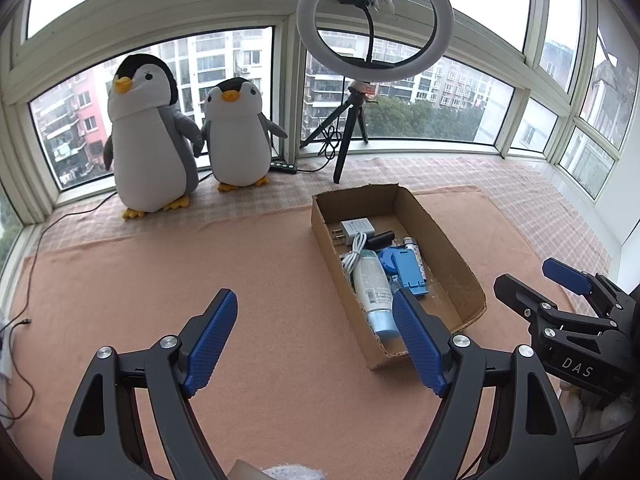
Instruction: Organize rigid objects
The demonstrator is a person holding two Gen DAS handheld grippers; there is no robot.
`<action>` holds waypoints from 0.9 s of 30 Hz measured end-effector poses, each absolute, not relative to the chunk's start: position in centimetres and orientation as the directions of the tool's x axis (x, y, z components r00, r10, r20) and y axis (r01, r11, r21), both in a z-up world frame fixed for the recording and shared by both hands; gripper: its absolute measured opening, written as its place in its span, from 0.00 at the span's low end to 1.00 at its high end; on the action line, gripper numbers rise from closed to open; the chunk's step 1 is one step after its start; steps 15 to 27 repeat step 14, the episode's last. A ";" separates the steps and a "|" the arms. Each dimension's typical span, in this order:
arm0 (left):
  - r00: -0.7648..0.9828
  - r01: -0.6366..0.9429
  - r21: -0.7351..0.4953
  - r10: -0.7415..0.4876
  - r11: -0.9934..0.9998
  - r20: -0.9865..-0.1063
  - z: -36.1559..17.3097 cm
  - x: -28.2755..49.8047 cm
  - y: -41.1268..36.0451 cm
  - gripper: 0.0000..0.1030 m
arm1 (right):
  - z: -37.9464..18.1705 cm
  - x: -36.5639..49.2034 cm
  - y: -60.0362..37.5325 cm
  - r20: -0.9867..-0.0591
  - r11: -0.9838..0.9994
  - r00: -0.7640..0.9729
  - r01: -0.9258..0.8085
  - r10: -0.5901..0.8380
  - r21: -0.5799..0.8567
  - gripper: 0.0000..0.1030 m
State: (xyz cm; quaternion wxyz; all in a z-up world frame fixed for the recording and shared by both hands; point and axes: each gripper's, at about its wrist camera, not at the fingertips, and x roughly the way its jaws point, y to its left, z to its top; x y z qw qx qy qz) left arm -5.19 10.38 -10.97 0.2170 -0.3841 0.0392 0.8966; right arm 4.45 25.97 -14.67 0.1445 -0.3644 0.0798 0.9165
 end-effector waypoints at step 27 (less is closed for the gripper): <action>-0.607 -0.431 -0.090 0.362 -0.898 -0.708 -11.0 -5.2 10.5 0.78 | -14.9 4.4 26.0 -0.694 -0.944 -0.689 -0.327 0.208 0.042 0.83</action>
